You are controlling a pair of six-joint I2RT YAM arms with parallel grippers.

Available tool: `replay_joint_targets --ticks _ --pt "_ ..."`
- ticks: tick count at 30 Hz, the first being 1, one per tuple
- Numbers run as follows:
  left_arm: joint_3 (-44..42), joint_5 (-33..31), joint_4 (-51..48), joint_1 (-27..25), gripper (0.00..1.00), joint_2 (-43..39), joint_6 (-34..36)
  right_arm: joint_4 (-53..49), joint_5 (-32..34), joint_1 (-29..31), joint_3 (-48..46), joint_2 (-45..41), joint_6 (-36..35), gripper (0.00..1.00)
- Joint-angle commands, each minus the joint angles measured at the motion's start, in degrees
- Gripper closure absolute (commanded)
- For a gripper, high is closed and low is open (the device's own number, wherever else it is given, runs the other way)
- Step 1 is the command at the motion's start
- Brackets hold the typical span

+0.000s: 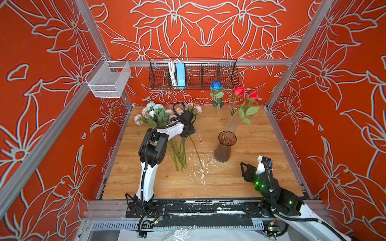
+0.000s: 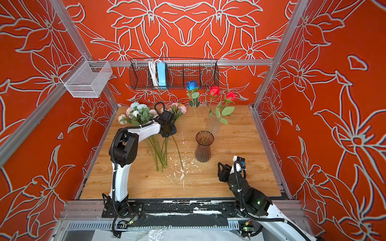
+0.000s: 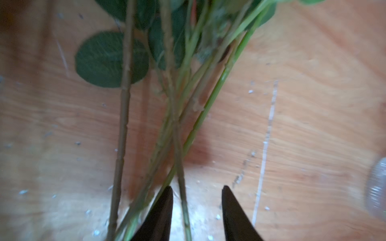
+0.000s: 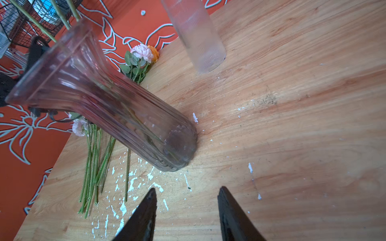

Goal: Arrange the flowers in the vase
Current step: 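Close left gripper on another flower stem in the bunch, then lift the white rose high out of the bunch with left gripper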

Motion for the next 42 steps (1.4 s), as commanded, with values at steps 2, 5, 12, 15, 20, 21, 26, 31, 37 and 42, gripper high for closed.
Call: replay_joint_targets --ticks 2,5,12,15,20,21,26,31,37,42 --pt "-0.75 -1.32 -1.57 0.34 0.60 0.39 -0.15 -2.91 1.83 0.05 -0.94 -0.43 1.78 0.51" --pt "-1.03 -1.32 -0.72 0.42 0.69 0.51 0.74 -2.03 1.57 0.11 -0.98 0.53 1.78 0.51" --pt "-2.77 -0.43 0.95 0.52 0.96 -2.38 3.09 -0.70 1.22 0.08 -0.22 3.07 1.42 0.51" --pt "-5.69 1.39 3.31 0.61 1.00 -6.30 2.84 -0.22 1.30 0.09 -0.28 3.72 1.50 0.51" --pt "-18.69 6.27 13.43 0.58 1.00 -16.89 -3.87 -1.84 0.02 0.12 1.83 3.69 2.16 0.51" --pt "-21.07 6.31 14.89 0.60 1.00 -19.17 -5.04 -1.88 -0.27 0.11 2.15 3.49 2.13 0.51" --pt "-31.04 7.07 20.09 0.61 1.00 -31.91 -5.49 -3.16 -0.72 0.07 3.86 2.59 1.62 0.51" --pt "-41.86 8.41 28.34 0.61 1.00 -45.16 -4.90 -2.64 -1.65 0.10 5.96 4.73 1.00 0.51" --pt "-51.36 12.71 42.22 -0.20 1.00 -65.46 0.47 -2.98 -5.35 -0.01 11.47 11.52 0.19 0.51" --pt "-46.95 12.71 44.50 -5.28 1.00 -74.76 11.46 0.77 -7.40 -0.12 10.97 15.63 1.16 0.50"
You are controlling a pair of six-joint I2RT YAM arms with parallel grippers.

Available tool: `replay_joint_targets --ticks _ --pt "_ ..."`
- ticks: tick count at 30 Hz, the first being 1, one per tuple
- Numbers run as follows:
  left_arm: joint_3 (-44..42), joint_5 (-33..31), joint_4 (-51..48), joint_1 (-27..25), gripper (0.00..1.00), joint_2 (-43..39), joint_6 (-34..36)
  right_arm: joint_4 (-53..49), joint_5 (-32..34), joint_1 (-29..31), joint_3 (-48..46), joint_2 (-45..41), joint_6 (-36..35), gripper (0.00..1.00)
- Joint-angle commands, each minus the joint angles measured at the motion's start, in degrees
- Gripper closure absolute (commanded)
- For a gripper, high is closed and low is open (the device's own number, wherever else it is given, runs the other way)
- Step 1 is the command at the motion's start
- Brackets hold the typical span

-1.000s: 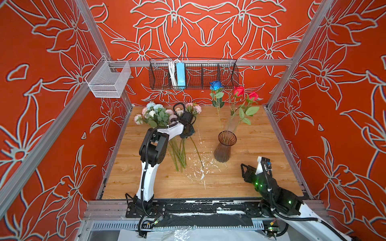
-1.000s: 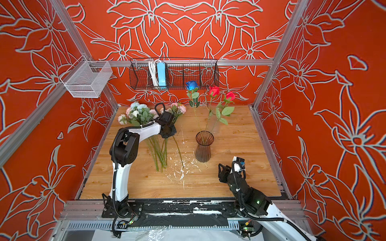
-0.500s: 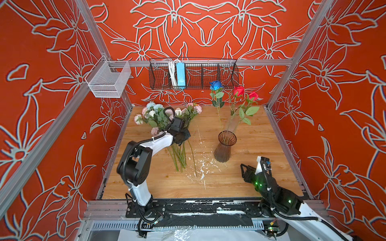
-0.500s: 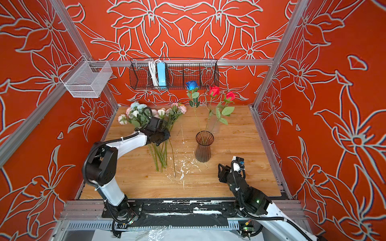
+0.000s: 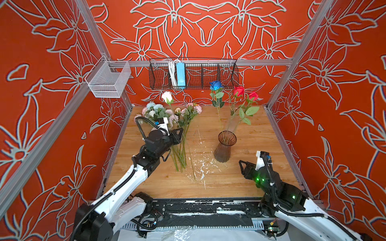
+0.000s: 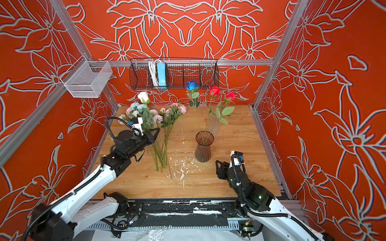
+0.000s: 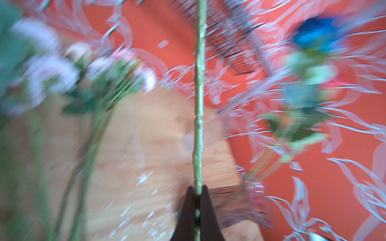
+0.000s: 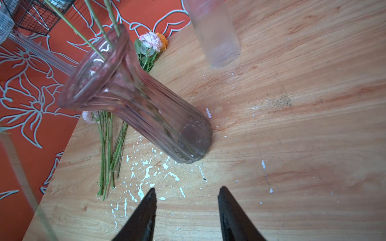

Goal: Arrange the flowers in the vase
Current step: 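Lift the white rose high out of the bunch with left gripper, then lower the white rose stem into the ribbed vase, release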

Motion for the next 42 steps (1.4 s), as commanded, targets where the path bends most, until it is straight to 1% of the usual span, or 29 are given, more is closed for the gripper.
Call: replay_joint_targets --ticks 1,5,9,12,15,19,25,28,31,34,38,42 --pt "5.65 1.71 6.53 -3.98 1.00 -2.34 10.64 2.43 -1.45 -0.11 -0.14 1.70 1.50 0.50" --pt "16.31 3.23 4.57 -9.56 1.00 1.40 19.50 2.61 1.08 -0.23 -1.41 1.88 2.96 0.50" --pt "24.76 5.98 5.16 -14.22 1.00 8.56 26.68 1.16 1.62 -0.46 -2.21 -0.75 3.74 0.49" --pt "28.62 6.90 7.75 -16.59 1.00 13.55 30.06 -0.31 1.99 -0.46 -2.87 -3.75 4.36 0.49" --pt "31.18 6.51 10.93 -18.22 1.00 17.99 32.97 -1.37 2.61 -0.49 -2.92 -5.98 4.49 0.49" --pt "35.50 6.24 12.36 -19.55 1.00 23.63 35.73 -1.73 2.35 -0.51 -2.12 -5.62 3.25 0.49" --pt "42.99 7.51 13.07 -19.87 1.00 29.73 34.31 0.88 -0.26 -0.58 -1.33 -0.48 2.27 0.49" --pt "47.11 8.96 10.72 -20.09 1.00 31.86 33.36 2.43 -0.35 -0.65 -1.24 1.56 1.67 0.49" --pt "49.33 9.27 9.54 -20.39 1.00 33.18 32.48 3.39 -0.11 -0.81 -1.14 2.55 1.12 0.48" --pt "49.26 9.41 10.18 -20.65 1.00 34.29 31.22 3.58 0.39 -0.95 -1.14 2.63 0.57 0.48" --pt "44.74 8.36 16.57 -21.10 1.00 35.60 30.29 4.13 0.20 -1.17 -2.45 2.27 1.05 0.48" --pt "42.33 8.17 18.22 -21.17 1.00 37.60 30.24 4.67 -0.58 -1.36 -4.00 1.77 1.99 0.48"
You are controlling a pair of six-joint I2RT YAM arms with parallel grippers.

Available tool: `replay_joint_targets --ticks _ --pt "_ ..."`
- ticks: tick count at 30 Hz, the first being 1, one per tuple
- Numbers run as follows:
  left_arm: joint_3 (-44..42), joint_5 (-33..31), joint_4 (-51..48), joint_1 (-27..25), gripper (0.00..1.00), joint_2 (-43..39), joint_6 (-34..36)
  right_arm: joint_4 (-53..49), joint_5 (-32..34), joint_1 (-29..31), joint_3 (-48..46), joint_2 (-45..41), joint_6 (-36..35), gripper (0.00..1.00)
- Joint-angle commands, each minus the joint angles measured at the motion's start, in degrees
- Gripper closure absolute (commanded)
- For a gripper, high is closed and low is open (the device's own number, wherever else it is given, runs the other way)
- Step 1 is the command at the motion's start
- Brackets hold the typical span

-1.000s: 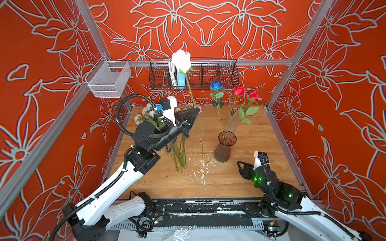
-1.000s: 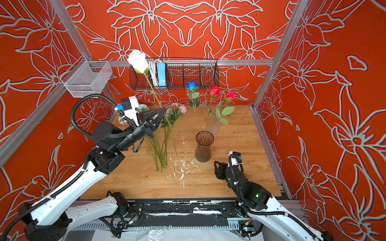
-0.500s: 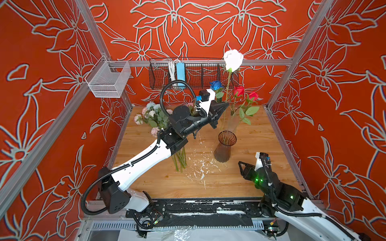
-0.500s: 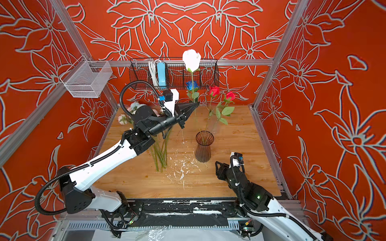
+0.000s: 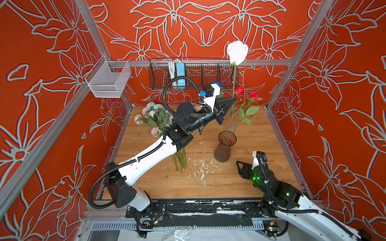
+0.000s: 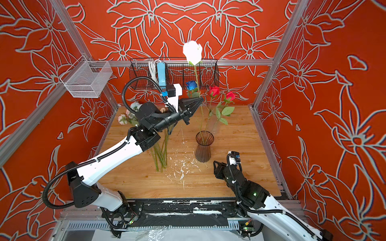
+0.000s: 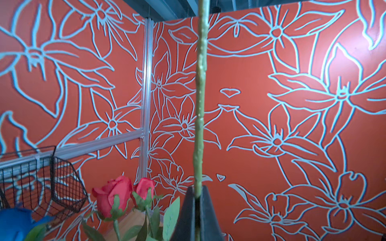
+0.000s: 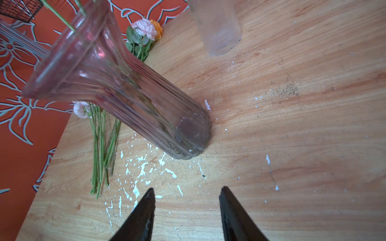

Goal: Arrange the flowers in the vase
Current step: 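Lower the white rose stem into the ribbed vase, release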

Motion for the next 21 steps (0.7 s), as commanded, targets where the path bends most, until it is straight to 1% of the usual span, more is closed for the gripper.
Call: replay_joint_targets --ticks 1,7,14,15,16,17,21 --pt "-2.83 -0.12 5.14 -0.29 1.00 2.00 -0.77 0.96 -0.14 -0.57 -1.66 -0.78 1.13 0.49" --pt "-7.98 -1.73 5.40 -0.29 1.00 3.44 -1.41 0.86 0.13 -0.83 -2.88 -2.24 1.27 0.49" --pt "-11.95 -2.13 2.06 -0.49 1.00 2.94 -0.45 1.87 -0.74 -1.07 -3.25 -1.59 0.98 0.48" --pt "-12.63 -2.32 1.33 -0.55 0.97 2.68 -0.29 2.07 -0.91 -1.14 -3.16 -1.41 0.95 0.48" --pt "-13.31 -2.33 0.80 -0.56 0.92 2.50 0.05 2.14 -1.13 -1.18 -3.18 -1.14 0.86 0.48" --pt "-13.81 -2.41 0.15 -0.56 0.90 2.33 0.24 2.12 -1.19 -1.29 -3.17 -1.03 0.72 0.48" --pt "-16.04 -4.55 -2.44 -0.64 0.84 1.12 0.87 2.33 -1.58 -1.49 -3.42 -0.91 0.50 0.48"
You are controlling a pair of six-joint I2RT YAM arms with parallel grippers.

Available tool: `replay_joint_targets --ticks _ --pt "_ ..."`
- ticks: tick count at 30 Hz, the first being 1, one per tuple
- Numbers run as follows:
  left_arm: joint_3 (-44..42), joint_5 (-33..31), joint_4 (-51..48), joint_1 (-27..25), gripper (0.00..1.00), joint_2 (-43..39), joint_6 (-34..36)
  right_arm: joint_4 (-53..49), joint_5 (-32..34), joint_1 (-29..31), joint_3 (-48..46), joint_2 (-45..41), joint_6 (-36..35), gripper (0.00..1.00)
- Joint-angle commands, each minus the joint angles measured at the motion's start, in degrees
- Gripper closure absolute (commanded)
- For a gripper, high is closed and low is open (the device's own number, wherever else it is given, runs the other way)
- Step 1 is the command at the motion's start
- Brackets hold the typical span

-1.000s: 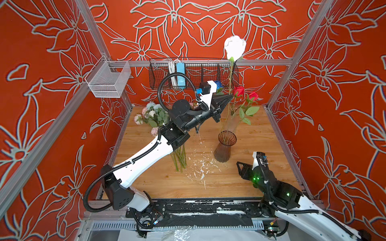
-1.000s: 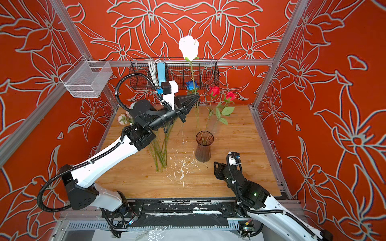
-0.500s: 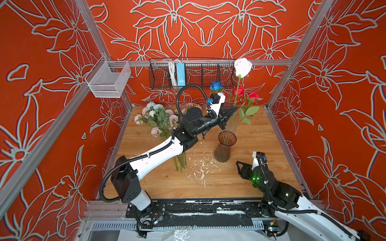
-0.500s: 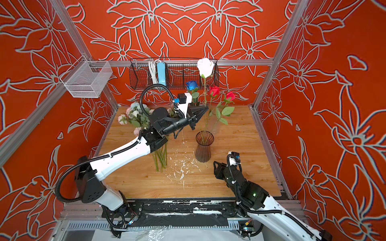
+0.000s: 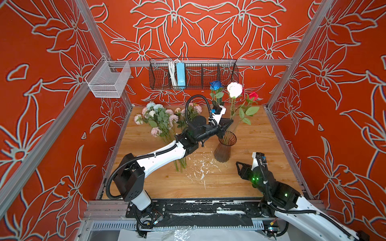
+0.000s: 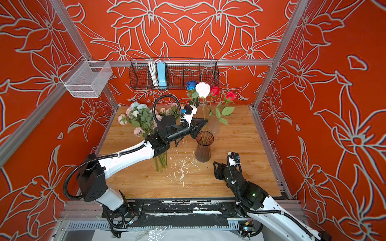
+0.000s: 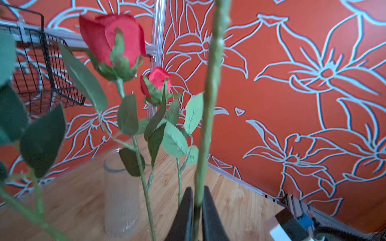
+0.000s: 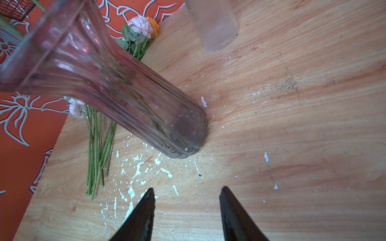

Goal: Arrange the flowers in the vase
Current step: 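Lower the white rose stem into the ribbed vase, release, then move left gripper back to the bunch and grasp a stem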

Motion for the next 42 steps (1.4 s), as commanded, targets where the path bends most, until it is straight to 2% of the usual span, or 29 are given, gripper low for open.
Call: replay_joint_targets --ticks 1,4,9,11,14,21,23,24,27,30,35,37,40,42 --pt "-1.35 -2.18 -2.43 -0.34 0.80 -2.91 0.93 1.18 -0.67 -0.47 -1.10 -0.05 0.32 0.48" --pt "-1.45 -2.18 -6.25 -0.29 0.62 -4.39 0.72 1.47 -0.80 -0.47 -1.31 -0.14 0.12 0.48" --pt "-0.72 -2.42 -14.60 -0.32 0.53 -8.15 1.22 2.30 -0.67 -0.61 -2.08 -0.63 0.07 0.48" --pt "-1.21 -4.30 -18.14 -0.34 0.50 -10.76 1.17 2.50 -0.84 -0.73 -1.96 -0.76 -0.29 0.48" --pt "-5.17 -10.14 -20.80 -0.33 0.48 -16.27 0.24 2.23 -1.15 -0.75 -1.23 -0.49 -1.22 0.48" --pt "-18.20 -35.42 -25.99 0.62 0.23 -27.22 -8.34 3.62 -2.68 -0.82 -2.53 -0.50 -2.93 0.47" --pt "-20.11 -37.84 -29.51 3.25 0.20 -28.31 -12.60 4.14 -3.04 -0.82 -3.04 -0.57 -2.76 0.48" --pt "-20.86 -36.26 -31.49 5.61 0.18 -28.47 -15.52 4.32 -3.25 -0.81 -3.24 -0.58 -2.71 0.48" --pt "-23.09 -21.04 -33.44 16.79 0.18 -27.04 -22.76 4.27 -3.49 -0.85 -4.63 -0.67 -2.84 0.47" --pt "-24.05 -14.52 -32.87 24.75 0.20 -22.79 -29.15 3.55 -3.01 -0.85 -6.24 -0.86 -1.26 0.47" --pt "-19.88 -13.33 -35.74 30.90 0.29 -13.99 -34.73 4.03 -4.56 -0.81 -7.53 -2.38 0.18 0.48" --pt "-17.80 -13.47 -36.12 32.34 0.30 -10.70 -34.80 3.40 -4.15 -0.81 -7.66 -2.93 0.28 0.49" --pt "-14.50 -15.71 -36.20 33.55 0.40 -6.02 -33.55 3.12 -3.83 -0.78 -7.67 -3.52 0.13 0.53" --pt "-10.46 -17.06 -37.73 34.17 0.50 -1.50 -31.56 3.31 -4.00 -0.83 -7.72 -3.58 -0.11 0.55"
